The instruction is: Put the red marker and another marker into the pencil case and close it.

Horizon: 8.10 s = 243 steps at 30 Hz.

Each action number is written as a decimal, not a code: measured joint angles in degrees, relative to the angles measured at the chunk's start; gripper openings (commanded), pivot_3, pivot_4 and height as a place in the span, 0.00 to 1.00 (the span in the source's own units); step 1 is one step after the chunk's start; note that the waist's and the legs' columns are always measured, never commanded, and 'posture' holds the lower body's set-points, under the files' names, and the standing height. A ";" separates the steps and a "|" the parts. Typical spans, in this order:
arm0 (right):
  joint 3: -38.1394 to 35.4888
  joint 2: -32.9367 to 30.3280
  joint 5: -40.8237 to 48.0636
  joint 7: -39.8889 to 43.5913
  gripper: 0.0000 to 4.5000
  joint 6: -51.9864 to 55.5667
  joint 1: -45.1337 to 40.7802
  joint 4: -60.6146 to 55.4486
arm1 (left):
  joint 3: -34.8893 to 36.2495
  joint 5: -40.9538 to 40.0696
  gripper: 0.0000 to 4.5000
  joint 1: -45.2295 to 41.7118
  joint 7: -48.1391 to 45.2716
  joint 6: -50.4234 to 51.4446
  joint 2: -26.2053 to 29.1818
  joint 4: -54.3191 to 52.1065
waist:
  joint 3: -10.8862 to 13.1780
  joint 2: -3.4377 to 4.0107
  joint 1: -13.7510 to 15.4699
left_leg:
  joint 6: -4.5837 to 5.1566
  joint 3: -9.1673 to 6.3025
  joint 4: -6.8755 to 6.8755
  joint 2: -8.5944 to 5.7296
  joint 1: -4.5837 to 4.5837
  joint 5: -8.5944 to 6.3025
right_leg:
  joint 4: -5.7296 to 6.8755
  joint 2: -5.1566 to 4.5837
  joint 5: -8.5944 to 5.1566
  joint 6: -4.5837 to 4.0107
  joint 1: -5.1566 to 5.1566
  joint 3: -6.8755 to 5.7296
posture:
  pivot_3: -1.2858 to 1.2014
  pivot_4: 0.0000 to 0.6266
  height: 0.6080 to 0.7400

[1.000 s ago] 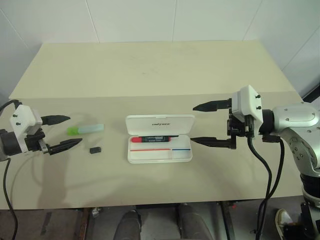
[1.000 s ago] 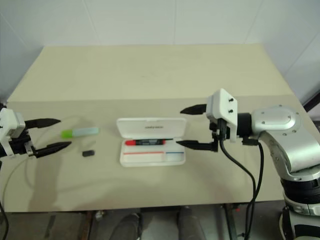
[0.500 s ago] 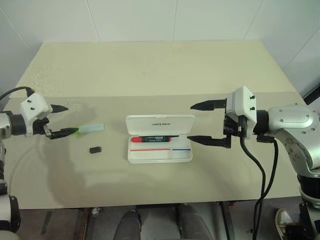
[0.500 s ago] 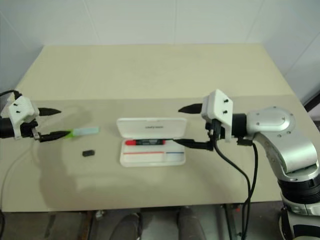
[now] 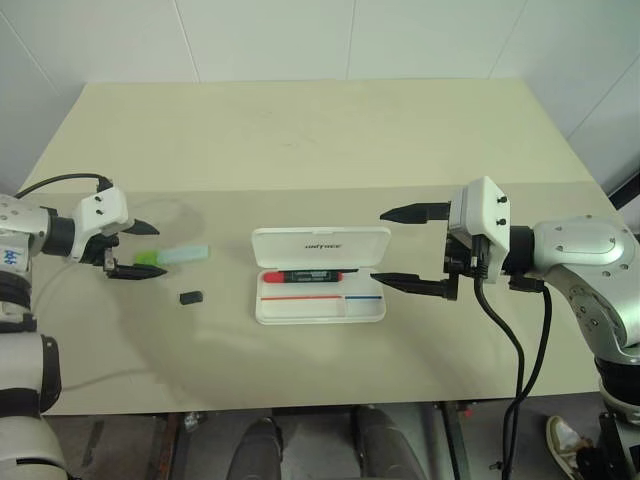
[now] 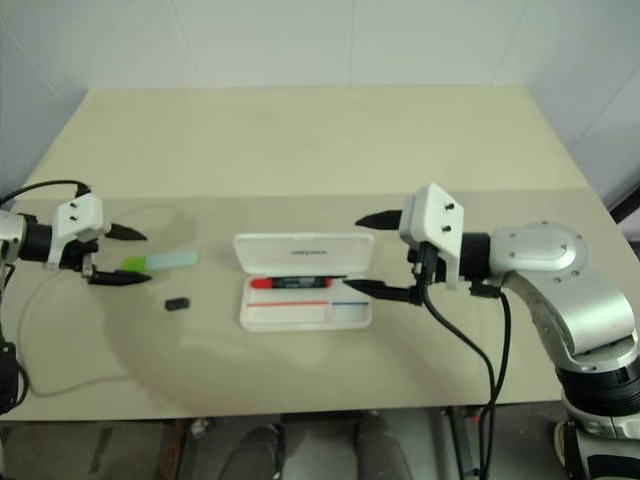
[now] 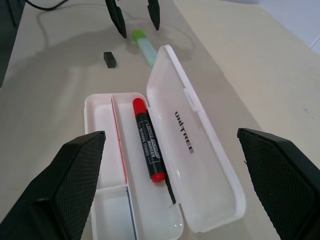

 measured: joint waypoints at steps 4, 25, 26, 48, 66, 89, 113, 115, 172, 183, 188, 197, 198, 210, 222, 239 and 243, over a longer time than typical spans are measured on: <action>-0.01 -0.01 0.46 -0.60 0.99 0.63 0.04 -0.14 | -2.07 3.29 1.00 -2.78 1.13 -0.76 -1.63 3.18 | 0.00 0.00 -0.19 | 0.00 0.00 0.15 0.00 0.00 0.00 | 0.13 0.01 0.01 0.01 0.00 0.02 | 0.52 0.24 1.00; -0.01 -0.20 1.08 -2.21 1.00 1.16 0.03 -0.78 | -5.44 10.46 0.26 -5.17 4.94 -1.82 -4.60 7.00 | 0.00 -0.01 -0.03 | 0.01 -0.06 0.43 -0.01 -0.04 0.00 | 0.38 0.03 0.02 0.04 0.00 0.02 | 0.52 0.24 1.00; -0.01 -0.20 1.09 -2.21 1.00 1.16 0.03 -0.78 | -5.44 10.49 0.24 -5.17 4.93 -1.81 -4.60 7.01 | 0.00 -0.01 -0.03 | 0.01 -0.06 0.42 -0.01 -0.04 0.00 | 0.38 0.03 0.02 0.04 0.00 0.02 | 0.52 0.24 1.00; -0.11 -0.76 1.12 -2.24 1.00 1.15 3.06 -2.23 | 7.65 -5.46 0.24 0.72 -6.50 0.43 -3.07 -3.61 | -0.01 -0.01 -0.28 | 0.01 -0.06 0.41 0.01 -0.03 0.00 | 0.39 0.03 0.02 0.04 -0.01 0.04 | 0.52 0.24 1.00; -2.20 -2.37 1.69 -2.17 1.00 0.60 6.73 -2.59 | 8.19 -29.85 0.24 31.54 -6.47 29.26 7.55 -58.23 | 0.00 -0.02 0.00 | 0.07 -0.07 0.44 0.02 0.06 0.04 | 0.43 0.03 0.01 0.01 0.10 0.06 | 0.52 0.24 1.00; -4.85 -3.11 2.28 -4.64 1.00 1.12 12.77 -6.53 | -3.25 -30.87 0.24 23.72 -6.47 36.55 0.41 -68.72 | 0.00 -0.03 0.05 | 0.08 -0.07 0.46 0.01 0.05 0.04 | 0.40 0.06 0.01 0.01 0.13 0.07 | 0.52 0.24 1.00; -5.05 -3.13 3.36 -8.13 1.00 2.03 14.17 -8.59 | -9.34 -20.12 0.24 18.51 -2.36 36.25 -11.34 -64.39 | 0.00 -0.04 0.32 | 0.09 -0.08 0.50 -0.01 0.04 0.05 | 0.37 0.06 0.03 0.04 0.14 0.09 | 0.52 0.24 1.00; -5.05 -3.13 3.37 -8.40 1.00 2.04 14.17 -8.60 | -9.90 -19.40 0.24 18.52 -1.74 36.33 -12.41 -63.94 | 0.00 -0.04 0.46 | 0.09 -0.08 0.50 -0.01 0.04 0.05 | 0.38 0.06 0.03 0.04 0.14 0.09 | 0.52 0.24 1.00; -8.23 -5.41 6.96 -6.23 1.00 0.66 18.60 -11.21 | -12.78 -14.53 0.47 17.57 3.29 41.43 -15.16 -65.06 | 0.00 -0.04 1.43 | 0.16 -0.10 0.52 -0.03 0.08 0.09 | 0.31 0.08 0.09 0.12 0.24 0.12 | 0.52 0.24 1.00; -7.01 -5.14 6.95 -6.58 1.00 0.65 18.43 -11.14 | -12.55 -15.09 0.97 17.58 2.30 41.27 -15.09 -65.45 | 0.00 -0.04 1.42 | 0.16 -0.09 0.52 -0.03 0.08 0.09 | 0.30 0.08 0.09 0.11 0.24 0.12 | 0.52 0.24 1.00; -6.67 -4.80 6.58 -6.59 1.00 0.54 18.12 -10.76 | -11.85 -16.95 0.97 17.59 0.96 42.10 -14.65 -67.55 | 0.00 -0.04 1.42 | 0.16 -0.10 0.52 -0.03 0.07 0.10 | 0.30 0.08 0.09 0.11 0.24 0.12 | 0.52 0.24 1.00; -6.17 -4.03 5.86 -6.61 1.00 -0.47 17.90 -10.52 | -9.95 -19.67 0.97 18.52 -1.88 42.46 -11.91 -69.57 | 0.00 -0.04 1.40 | 0.16 -0.09 0.51 -0.03 0.07 0.09 | 0.28 0.08 0.09 0.11 0.24 0.12 | 0.52 0.24 1.00; -6.07 -3.97 5.81 -6.62 1.00 -0.47 17.90 -10.51 | -9.71 -19.86 0.97 18.74 -1.88 42.49 -11.90 -69.62 | 0.00 -0.04 1.40 | 0.16 -0.10 0.51 -0.03 0.07 0.09 | 0.28 0.08 0.09 0.11 0.24 0.12 | 0.52 0.24 1.00; -6.05 -3.82 5.34 -6.64 1.00 -0.47 17.90 -10.49 | -7.49 -19.36 0.53 20.79 0.50 40.53 -10.22 -67.56 | 0.00 -0.04 1.37 | 0.16 -0.10 0.50 -0.03 0.07 0.09 | 0.27 0.08 0.09 0.11 0.24 0.12 | 0.52 0.24 1.00; -6.05 -3.82 5.33 -6.65 1.00 -0.47 17.91 -10.49 | -9.31 -16.00 0.01 20.90 5.27 39.31 -13.88 -66.95 | 0.00 -0.04 1.43 | 0.16 -0.10 0.50 -0.03 0.06 0.09 | 0.26 0.08 0.09 0.12 0.24 0.12 | 0.52 0.24 1.00; -6.06 -3.82 5.46 -7.77 1.00 -0.38 18.27 -10.76 | -10.56 -14.12 0.01 20.06 6.84 40.44 -16.49 -65.10 | 0.00 -0.04 1.44 | 0.23 -0.10 0.58 -0.04 0.08 0.14 | 0.28 0.08 0.17 0.14 0.29 0.13 | 0.52 0.24 1.00; -6.06 -3.79 5.46 -7.83 1.00 -0.38 18.26 -10.75 | -10.03 -13.82 0.01 19.04 8.98 41.13 -16.55 -64.16 | 0.00 -0.04 1.45 | 0.24 -0.11 0.53 -0.04 0.08 0.14 | 0.27 0.08 0.17 0.13 0.28 0.13 | 0.52 0.24 1.00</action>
